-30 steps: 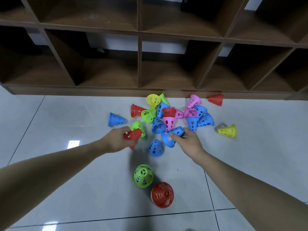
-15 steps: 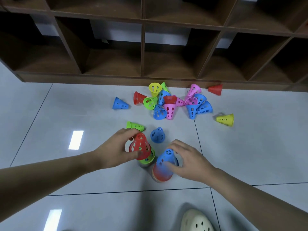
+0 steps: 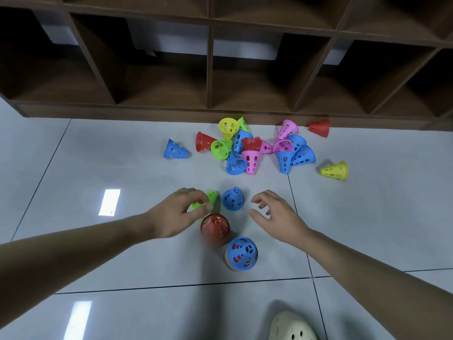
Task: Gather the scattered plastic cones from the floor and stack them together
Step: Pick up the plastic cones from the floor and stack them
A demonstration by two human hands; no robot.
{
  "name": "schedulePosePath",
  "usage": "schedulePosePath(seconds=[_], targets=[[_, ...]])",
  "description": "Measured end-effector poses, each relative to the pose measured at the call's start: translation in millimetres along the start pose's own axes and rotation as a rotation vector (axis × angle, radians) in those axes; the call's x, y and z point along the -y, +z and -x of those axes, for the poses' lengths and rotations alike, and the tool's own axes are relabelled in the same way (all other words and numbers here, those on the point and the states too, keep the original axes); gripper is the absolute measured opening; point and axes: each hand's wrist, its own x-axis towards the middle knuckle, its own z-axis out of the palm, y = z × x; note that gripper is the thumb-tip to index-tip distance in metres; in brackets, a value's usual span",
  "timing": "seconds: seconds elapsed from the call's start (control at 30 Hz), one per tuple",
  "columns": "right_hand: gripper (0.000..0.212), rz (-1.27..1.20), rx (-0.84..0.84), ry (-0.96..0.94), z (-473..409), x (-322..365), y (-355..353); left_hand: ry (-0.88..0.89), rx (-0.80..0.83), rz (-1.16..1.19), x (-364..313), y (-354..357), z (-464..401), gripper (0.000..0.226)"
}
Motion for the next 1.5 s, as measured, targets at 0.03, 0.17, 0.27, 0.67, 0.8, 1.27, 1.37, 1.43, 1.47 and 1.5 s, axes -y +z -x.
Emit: schedulePosePath(seconds=[0.03,0.17,0.27,0.67,0.8,1.27,1.37,1.43,1.47,1.5], targets=[[0.028,0.02,0.014,0.008,-6,-2,1,-0.064,0.037,-0.045,5,-2,-7,0.074],[0.045,0.088,0.062,-0.008,-31,-3,8,-0.311,0.086,-0.233,28,-2,-37,0.067],[0.057,0.146,0.122,-0.026,-47,1,16,-0.367,0.097,-0.275,39,-3,-50,0.078],[0.042,0.293,0.332,0.064,-68,1,37,-0.478,0.277,-0.152,34,30,-94,0.071],[0.038,0.268,0.362,0.124,-56,-15,40,-0.474,0.309,-0.133,35,32,-99,0.073],[0.022,-0.441,0.155,0.231,-5,26,-59,-0.504,0.401,0.265,30,56,-101,0.047],[0.03,-0.443,0.227,0.114,17,41,-62,-0.523,0.402,0.322,27,60,-102,0.048],[0.032,-0.383,0.245,0.06,28,42,-55,-0.53,0.387,0.356,25,61,-104,0.048],[0.033,-0.336,0.256,0.028,32,43,-51,-0.529,0.379,0.365,24,61,-104,0.047],[0.034,-0.279,0.271,-0.009,35,42,-48,-0.527,0.371,0.37,23,62,-104,0.047]])
